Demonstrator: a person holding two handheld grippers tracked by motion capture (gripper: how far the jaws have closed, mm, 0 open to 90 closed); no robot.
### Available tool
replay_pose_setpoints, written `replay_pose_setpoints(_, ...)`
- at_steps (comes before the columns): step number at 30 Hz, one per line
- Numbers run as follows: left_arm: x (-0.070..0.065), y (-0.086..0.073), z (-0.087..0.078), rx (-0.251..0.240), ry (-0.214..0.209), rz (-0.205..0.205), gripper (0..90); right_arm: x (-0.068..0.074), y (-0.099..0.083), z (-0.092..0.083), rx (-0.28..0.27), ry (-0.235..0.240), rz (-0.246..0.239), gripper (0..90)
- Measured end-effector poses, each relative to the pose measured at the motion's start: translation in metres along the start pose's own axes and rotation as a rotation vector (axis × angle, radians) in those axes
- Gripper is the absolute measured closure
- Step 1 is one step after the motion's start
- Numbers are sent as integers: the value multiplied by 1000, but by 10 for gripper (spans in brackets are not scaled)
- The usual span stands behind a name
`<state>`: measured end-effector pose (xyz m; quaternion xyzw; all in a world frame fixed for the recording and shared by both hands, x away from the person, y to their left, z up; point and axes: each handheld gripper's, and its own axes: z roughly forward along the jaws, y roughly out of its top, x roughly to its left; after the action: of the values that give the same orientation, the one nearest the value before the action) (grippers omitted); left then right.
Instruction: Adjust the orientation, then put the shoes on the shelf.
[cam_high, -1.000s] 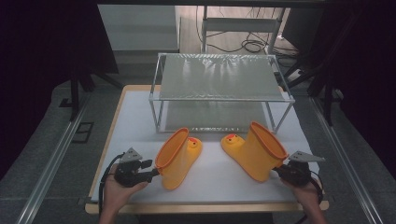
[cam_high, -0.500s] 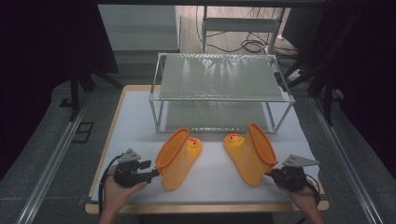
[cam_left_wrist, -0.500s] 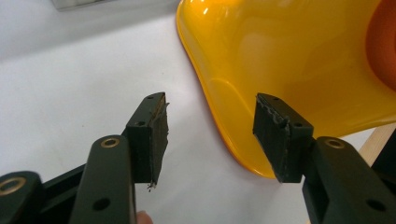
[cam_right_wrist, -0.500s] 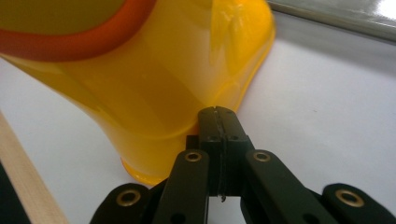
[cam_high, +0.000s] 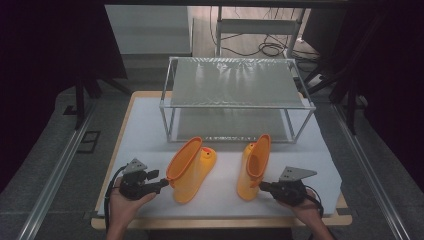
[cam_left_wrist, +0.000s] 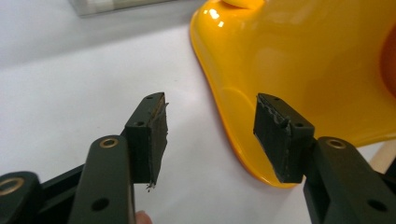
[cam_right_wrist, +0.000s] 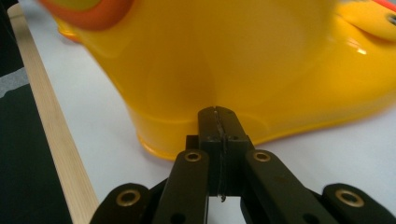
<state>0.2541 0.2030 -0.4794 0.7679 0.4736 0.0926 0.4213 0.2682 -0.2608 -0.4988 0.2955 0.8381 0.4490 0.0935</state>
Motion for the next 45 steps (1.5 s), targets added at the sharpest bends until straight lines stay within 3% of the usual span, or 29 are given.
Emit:
replay_pose_setpoints(7,1,0,-1,-2,-8,-3,445,9,8,18,-16,19,-12,890)
replay_pose_setpoints(12,1,-1,0,4,-10,-7,445,8,6,16,-21,12,-18,878)
replay_pose_setpoints(17,2,-1,0,5,-17,-7,444,-1,-1,4,-23,-33,1,854)
replay_pose_setpoints(20,2,-1,0,9,-21,-8,444,-11,-9,-7,-29,-63,41,788)
replay_pose_setpoints(22,3,-1,0,10,-23,-9,442,-22,-16,-16,-32,-127,90,593)
replay_pose_setpoints(24,3,-1,1,14,-27,-6,442,-26,-18,-19,-44,-143,106,565)
replay_pose_setpoints(28,2,1,-1,18,-40,-7,433,-39,-24,-30,-71,-201,187,457)
replay_pose_setpoints(29,3,3,-3,25,-65,-26,441,-44,-28,-34,-77,-253,216,400)
replay_pose_setpoints(31,5,4,-7,25,-89,-48,455,-49,-31,-37,-84,-291,245,373)
replay_pose_setpoints(34,6,6,-8,37,-98,-45,455,-55,-34,-42,-93,-324,277,361)
replay_pose_setpoints(40,12,13,-8,78,-139,-54,447,-59,-37,-47,-101,-348,299,361)
replay_pose_setpoints(45,15,29,-18,116,-185,-32,448,-62,-39,-48,-92,-358,311,361)
